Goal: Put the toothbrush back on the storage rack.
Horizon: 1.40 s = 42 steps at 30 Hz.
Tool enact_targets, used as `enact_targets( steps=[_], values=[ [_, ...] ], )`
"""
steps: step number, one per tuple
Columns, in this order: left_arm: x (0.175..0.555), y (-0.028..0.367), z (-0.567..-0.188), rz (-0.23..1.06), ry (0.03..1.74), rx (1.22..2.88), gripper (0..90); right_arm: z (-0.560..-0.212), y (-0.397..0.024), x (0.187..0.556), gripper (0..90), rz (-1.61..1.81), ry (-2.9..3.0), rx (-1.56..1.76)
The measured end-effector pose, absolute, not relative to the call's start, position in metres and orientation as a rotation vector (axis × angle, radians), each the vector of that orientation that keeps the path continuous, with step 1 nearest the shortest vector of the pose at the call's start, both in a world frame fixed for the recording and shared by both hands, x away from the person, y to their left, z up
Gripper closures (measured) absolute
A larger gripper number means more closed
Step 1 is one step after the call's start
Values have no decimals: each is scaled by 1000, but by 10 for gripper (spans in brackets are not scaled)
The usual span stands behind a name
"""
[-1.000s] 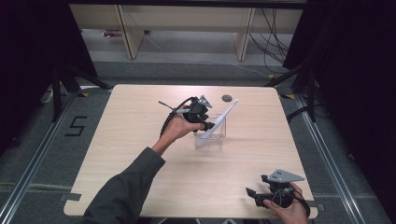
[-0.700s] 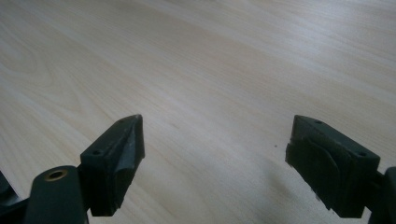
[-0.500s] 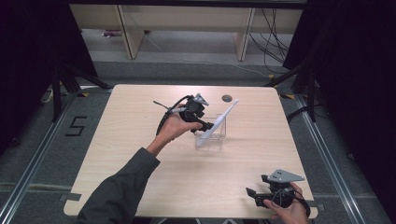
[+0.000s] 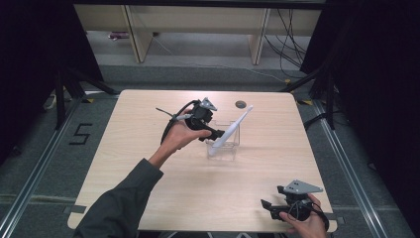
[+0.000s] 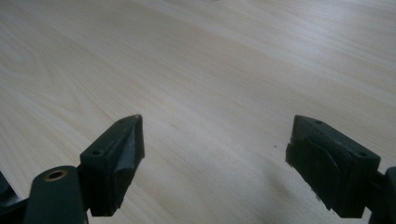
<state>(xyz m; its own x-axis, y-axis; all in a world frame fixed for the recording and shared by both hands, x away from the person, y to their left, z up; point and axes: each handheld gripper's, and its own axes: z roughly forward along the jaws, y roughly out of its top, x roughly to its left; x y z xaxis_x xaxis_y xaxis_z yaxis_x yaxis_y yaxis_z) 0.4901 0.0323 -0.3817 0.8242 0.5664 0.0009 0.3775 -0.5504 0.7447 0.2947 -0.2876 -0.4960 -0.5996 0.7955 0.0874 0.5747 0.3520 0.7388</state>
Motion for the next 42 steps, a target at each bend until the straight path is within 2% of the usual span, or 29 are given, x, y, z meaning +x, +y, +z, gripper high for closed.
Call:
enact_targets(
  steps=[16, 42],
  values=[
    [474, 57, -370, 353, 651, 2193, 233, -496, -287, 295, 189, 1093, 2330, 1218],
    [440, 91, -369, 342, 656, 2158, 216, -496, -287, 295, 189, 1097, 2329, 1225]
  ],
)
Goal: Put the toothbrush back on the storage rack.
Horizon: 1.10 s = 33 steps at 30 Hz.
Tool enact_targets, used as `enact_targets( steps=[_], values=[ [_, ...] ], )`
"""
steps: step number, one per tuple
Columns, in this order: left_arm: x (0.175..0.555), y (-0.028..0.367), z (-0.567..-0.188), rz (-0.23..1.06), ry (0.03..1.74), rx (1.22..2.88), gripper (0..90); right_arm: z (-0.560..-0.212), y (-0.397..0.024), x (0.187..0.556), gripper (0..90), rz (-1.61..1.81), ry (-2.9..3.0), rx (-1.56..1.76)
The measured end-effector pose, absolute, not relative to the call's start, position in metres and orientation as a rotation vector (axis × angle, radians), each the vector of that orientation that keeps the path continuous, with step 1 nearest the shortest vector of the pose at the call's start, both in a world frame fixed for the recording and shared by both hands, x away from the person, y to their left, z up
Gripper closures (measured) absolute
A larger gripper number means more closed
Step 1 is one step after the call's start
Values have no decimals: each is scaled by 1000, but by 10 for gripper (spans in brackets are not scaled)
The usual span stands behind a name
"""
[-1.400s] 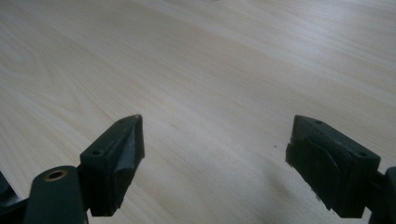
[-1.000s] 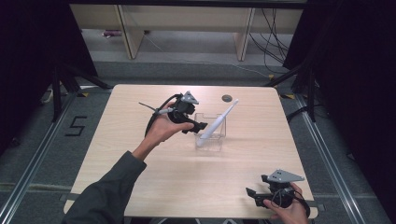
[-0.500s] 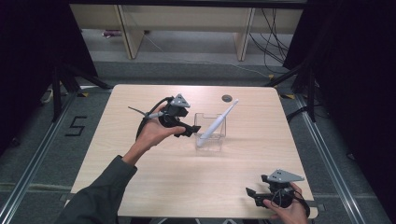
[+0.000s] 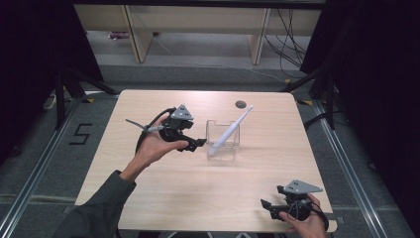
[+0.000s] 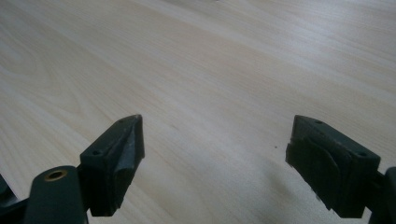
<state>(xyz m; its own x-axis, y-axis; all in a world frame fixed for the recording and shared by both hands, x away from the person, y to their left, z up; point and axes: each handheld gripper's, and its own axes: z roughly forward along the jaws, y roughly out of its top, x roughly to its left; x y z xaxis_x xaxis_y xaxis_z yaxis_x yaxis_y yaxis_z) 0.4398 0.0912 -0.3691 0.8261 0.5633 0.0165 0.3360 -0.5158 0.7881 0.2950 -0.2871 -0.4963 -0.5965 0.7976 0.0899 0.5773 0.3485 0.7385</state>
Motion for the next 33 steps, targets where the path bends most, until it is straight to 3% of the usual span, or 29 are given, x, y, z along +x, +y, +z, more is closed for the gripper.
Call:
enact_targets(
  steps=[33],
  values=[
    [382, 135, -395, 376, 672, 2117, 209, -496, -285, 294, 189, 1104, 2320, 1253]
  ],
)
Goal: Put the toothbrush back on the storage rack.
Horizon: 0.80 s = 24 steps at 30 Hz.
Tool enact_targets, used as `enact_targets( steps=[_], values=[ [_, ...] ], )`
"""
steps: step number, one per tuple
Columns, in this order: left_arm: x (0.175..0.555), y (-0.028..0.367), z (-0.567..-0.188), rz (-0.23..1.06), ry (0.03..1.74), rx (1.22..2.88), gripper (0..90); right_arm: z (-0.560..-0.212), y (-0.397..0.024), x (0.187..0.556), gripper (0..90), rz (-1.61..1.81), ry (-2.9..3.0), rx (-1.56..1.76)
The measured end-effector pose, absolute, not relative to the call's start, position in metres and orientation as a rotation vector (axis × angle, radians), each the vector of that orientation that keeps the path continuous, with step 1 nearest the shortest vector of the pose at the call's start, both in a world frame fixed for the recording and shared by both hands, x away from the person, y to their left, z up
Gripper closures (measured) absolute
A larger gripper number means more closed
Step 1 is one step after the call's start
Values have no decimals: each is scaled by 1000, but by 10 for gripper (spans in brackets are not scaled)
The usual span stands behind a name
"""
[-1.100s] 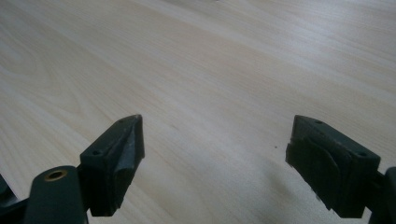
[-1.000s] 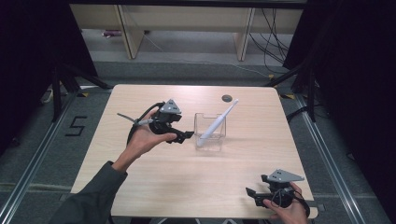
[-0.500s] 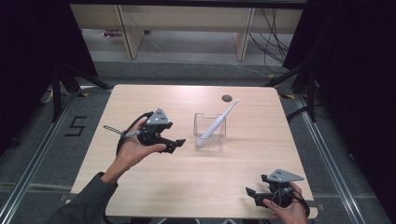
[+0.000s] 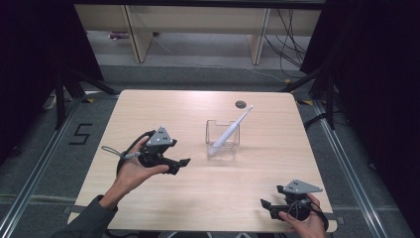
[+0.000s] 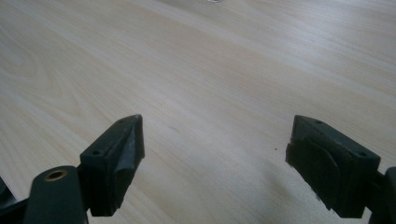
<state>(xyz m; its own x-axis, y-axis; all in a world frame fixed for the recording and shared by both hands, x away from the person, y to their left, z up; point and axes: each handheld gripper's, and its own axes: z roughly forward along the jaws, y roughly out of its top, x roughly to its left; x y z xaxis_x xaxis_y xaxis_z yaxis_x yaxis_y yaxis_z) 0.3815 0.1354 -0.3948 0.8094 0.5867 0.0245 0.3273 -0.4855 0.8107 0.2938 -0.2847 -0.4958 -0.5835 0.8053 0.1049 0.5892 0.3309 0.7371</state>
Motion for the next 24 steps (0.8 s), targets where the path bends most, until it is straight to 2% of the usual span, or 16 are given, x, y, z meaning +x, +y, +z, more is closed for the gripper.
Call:
enact_targets(
  steps=[24],
  values=[
    [357, 145, -422, 378, 657, 2137, 203, -496, -285, 294, 189, 1099, 2320, 1255]
  ],
)
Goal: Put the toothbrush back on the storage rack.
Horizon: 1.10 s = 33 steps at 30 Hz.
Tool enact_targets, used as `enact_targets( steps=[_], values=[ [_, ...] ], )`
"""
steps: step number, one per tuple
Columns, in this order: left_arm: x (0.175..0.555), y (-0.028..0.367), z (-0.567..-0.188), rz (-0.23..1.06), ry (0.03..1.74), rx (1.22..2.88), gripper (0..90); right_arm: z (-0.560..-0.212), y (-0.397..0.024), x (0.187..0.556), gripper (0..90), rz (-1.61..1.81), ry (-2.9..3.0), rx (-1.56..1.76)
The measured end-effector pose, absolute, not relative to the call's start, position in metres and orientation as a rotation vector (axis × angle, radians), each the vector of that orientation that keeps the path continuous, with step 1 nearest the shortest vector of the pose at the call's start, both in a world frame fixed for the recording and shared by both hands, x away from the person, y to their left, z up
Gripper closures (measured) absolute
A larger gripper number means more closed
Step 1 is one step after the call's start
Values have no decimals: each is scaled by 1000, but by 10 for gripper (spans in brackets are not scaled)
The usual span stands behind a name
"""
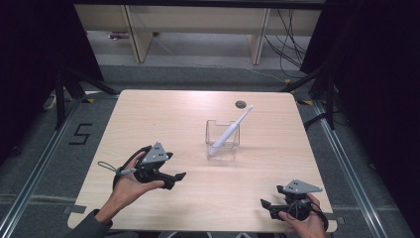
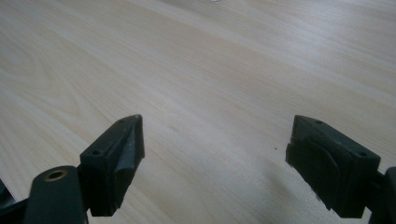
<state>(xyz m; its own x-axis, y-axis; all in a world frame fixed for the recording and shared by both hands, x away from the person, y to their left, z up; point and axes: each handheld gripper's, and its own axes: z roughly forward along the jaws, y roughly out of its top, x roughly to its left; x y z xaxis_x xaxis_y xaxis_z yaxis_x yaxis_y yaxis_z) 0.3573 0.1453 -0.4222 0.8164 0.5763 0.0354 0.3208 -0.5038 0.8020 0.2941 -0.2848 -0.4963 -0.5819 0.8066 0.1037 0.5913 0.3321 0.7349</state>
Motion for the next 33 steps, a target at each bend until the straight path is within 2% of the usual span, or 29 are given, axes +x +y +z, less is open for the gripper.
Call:
enact_targets(
  steps=[33],
  values=[
    [328, 165, -457, 380, 663, 2171, 197, -497, -284, 294, 189, 1120, 2318, 1260]
  ],
)
